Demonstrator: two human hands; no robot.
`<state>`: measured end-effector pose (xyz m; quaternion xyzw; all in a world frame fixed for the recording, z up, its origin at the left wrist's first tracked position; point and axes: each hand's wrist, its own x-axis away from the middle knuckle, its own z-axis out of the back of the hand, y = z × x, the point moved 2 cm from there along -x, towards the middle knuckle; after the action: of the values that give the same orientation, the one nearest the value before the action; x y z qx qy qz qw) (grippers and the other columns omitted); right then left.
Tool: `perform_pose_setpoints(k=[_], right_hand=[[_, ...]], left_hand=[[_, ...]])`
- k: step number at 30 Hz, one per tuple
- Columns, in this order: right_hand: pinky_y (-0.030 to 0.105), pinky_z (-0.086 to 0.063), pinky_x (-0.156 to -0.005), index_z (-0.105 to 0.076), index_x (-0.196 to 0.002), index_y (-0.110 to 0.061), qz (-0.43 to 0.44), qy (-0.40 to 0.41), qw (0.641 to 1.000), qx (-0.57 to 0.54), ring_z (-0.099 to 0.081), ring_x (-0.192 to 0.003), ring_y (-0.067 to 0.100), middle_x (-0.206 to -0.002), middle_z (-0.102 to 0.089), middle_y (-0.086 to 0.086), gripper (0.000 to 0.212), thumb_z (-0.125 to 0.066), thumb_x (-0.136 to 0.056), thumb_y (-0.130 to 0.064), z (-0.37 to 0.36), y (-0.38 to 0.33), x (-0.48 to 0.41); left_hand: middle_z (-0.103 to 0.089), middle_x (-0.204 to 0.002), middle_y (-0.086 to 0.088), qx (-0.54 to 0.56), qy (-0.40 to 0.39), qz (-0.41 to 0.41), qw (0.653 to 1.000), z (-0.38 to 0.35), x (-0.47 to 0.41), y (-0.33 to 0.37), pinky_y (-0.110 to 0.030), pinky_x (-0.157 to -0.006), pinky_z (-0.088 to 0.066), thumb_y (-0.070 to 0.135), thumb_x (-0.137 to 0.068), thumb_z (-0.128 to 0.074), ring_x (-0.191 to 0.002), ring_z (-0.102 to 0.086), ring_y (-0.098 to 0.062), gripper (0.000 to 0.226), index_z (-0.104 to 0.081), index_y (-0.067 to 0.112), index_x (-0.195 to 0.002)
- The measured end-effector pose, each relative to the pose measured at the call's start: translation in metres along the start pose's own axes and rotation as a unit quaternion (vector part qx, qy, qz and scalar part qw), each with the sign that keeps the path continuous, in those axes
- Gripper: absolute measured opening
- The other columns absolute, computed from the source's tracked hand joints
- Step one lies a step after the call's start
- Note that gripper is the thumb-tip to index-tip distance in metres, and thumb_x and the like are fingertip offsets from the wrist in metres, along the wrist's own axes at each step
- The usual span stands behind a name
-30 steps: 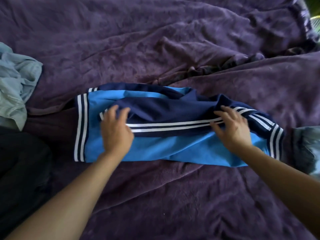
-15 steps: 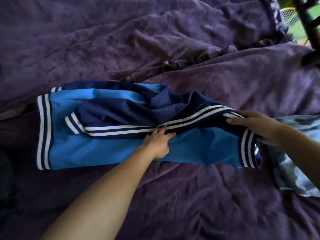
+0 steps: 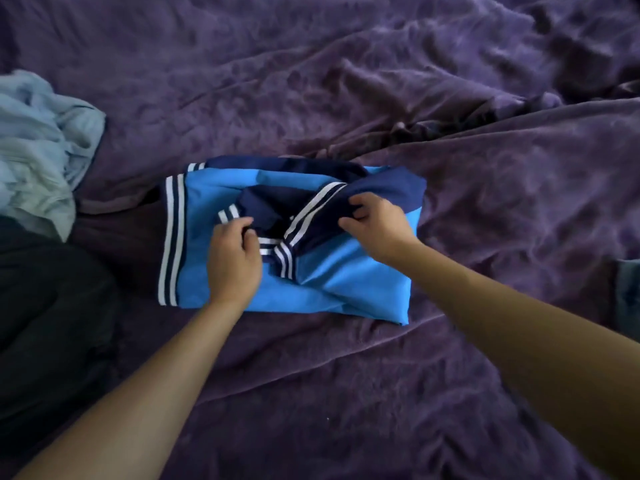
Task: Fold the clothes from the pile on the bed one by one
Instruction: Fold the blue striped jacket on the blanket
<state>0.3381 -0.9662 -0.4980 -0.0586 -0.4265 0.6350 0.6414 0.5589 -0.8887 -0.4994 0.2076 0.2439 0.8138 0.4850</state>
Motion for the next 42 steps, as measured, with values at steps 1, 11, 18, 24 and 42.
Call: perform_pose_setpoints(k=[1,11,18,24,42], right_hand=[[0.039,-0.048,-0.087,-0.055,-0.130,-0.018,0.037,0.051,0.997,0.051,-0.055,-0.113,0.025,-0.121,-0.062,0.004,0.045,-0.063,-0.089,-0.035,-0.001,0.012,0.006],[0.040,-0.041,-0.098,-0.048,-0.125,-0.015,-0.099,0.190,0.975,-0.061,-0.049,-0.118,0.025,-0.124,-0.051,0.006,0.066,-0.078,-0.073,-0.044,-0.011,0.105,0.023],[0.044,-0.048,-0.099,-0.035,-0.140,-0.022,-0.242,0.190,0.930,-0.201,-0.057,-0.115,0.024,-0.131,-0.056,0.003,0.102,-0.081,-0.055,-0.054,-0.007,0.108,0.004],[0.044,-0.060,-0.076,-0.065,-0.103,-0.014,-0.273,0.130,0.885,-0.354,-0.071,-0.086,0.024,-0.099,-0.072,0.005,0.056,-0.092,-0.056,-0.027,0.003,0.082,0.024],[0.041,-0.049,-0.075,-0.041,-0.120,-0.016,-0.055,0.030,0.995,-0.076,-0.061,-0.097,0.036,-0.108,-0.061,0.016,0.043,-0.061,-0.083,-0.014,-0.186,-0.205,-0.009]], left_hand=[[-0.053,-0.123,-0.014,-0.020,0.008,-0.068,0.997,-0.002,0.007,0.008,-0.037,-0.094,-0.042,0.017,-0.096,-0.048,-0.111,-0.053,-0.028,0.033,-0.057,0.012,-0.127],[-0.031,-0.150,-0.013,-0.067,-0.335,-0.095,0.935,-0.110,0.040,0.026,-0.039,-0.107,-0.034,0.003,-0.089,-0.047,-0.125,-0.043,-0.037,0.056,-0.037,0.009,-0.144],[-0.027,-0.152,0.001,-0.179,-0.352,-0.164,0.904,-0.120,0.021,0.018,-0.046,-0.101,-0.039,0.010,-0.090,-0.042,-0.127,-0.038,-0.032,0.062,-0.025,0.023,-0.149],[-0.041,-0.138,-0.008,-0.101,-0.344,-0.139,0.923,-0.087,0.016,0.011,-0.043,-0.100,-0.041,0.013,-0.091,-0.046,-0.125,-0.044,-0.030,0.052,-0.042,0.022,-0.143],[-0.066,-0.110,-0.012,0.100,-0.072,0.131,0.984,0.139,-0.042,-0.189,-0.032,-0.088,-0.050,-0.001,-0.088,-0.052,-0.093,-0.061,-0.022,0.029,-0.067,0.009,-0.110]])
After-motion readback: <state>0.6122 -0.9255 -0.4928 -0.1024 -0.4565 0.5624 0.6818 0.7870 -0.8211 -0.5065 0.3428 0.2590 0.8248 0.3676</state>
